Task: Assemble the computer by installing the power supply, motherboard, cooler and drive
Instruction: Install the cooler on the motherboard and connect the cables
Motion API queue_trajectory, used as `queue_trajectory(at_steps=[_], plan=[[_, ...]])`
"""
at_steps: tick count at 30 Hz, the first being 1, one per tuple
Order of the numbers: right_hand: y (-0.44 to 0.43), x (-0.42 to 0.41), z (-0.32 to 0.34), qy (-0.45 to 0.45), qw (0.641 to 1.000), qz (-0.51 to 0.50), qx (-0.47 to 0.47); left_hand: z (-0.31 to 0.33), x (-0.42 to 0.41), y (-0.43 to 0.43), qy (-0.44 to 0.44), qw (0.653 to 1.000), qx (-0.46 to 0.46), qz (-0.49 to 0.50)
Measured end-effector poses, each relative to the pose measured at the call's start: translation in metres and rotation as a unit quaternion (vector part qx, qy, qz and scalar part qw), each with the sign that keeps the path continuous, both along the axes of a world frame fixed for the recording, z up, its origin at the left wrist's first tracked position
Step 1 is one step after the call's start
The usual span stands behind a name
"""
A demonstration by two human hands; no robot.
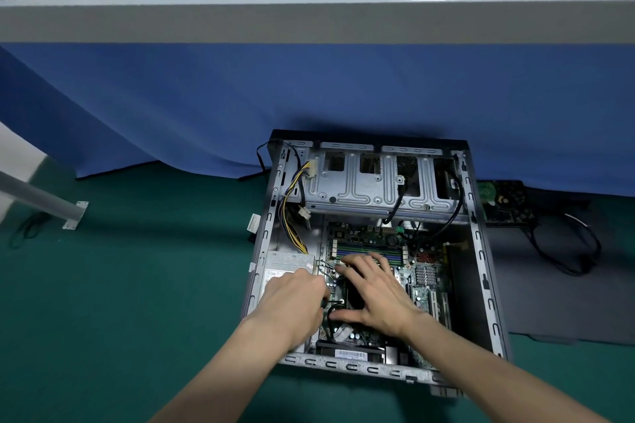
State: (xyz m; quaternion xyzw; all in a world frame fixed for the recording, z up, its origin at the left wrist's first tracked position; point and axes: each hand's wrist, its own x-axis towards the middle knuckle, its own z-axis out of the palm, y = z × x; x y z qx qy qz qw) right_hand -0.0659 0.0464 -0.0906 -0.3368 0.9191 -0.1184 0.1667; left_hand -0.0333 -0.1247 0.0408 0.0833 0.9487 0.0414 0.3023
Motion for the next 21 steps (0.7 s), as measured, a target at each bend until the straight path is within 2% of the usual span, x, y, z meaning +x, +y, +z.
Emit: queue_trajectory(at_steps=[2, 4, 9, 13, 17, 18, 19, 21], plan=[[0.000, 0.000, 0.002, 0.022, 1.000, 0.013, 0.001, 0.003, -0.002, 0.002, -0.006, 1.000, 0.000, 0.002], [0.000, 0.000, 0.004, 0.084, 0.995, 0.057, 0.006, 0.004, -0.004, 0.004, -0.010, 1.000, -0.004, -0.002], [-0.006, -0.003, 0.003, 0.217, 0.960, 0.172, -0.044, 0.006, -0.008, 0.012, 0.000, 1.000, -0.019, -0.015], [-0.008, -0.005, 0.001, 0.222, 0.958, 0.175, -0.045, 0.008, -0.014, 0.019, -0.024, 0.999, -0.034, -0.018], [-0.005, -0.006, -0.001, 0.212, 0.959, 0.184, -0.042, 0.013, -0.024, 0.025, -0.083, 0.996, 0.004, 0.017], [-0.005, -0.005, -0.002, 0.211, 0.959, 0.185, -0.038, 0.013, -0.027, 0.024, -0.133, 0.988, 0.040, 0.073], [-0.006, -0.005, -0.002, 0.209, 0.960, 0.183, -0.030, 0.012, -0.030, 0.022, -0.196, 0.961, 0.100, 0.167], [-0.007, -0.005, -0.003, 0.188, 0.966, 0.176, -0.016, 0.013, -0.037, 0.017, -0.310, 0.863, 0.175, 0.359]])
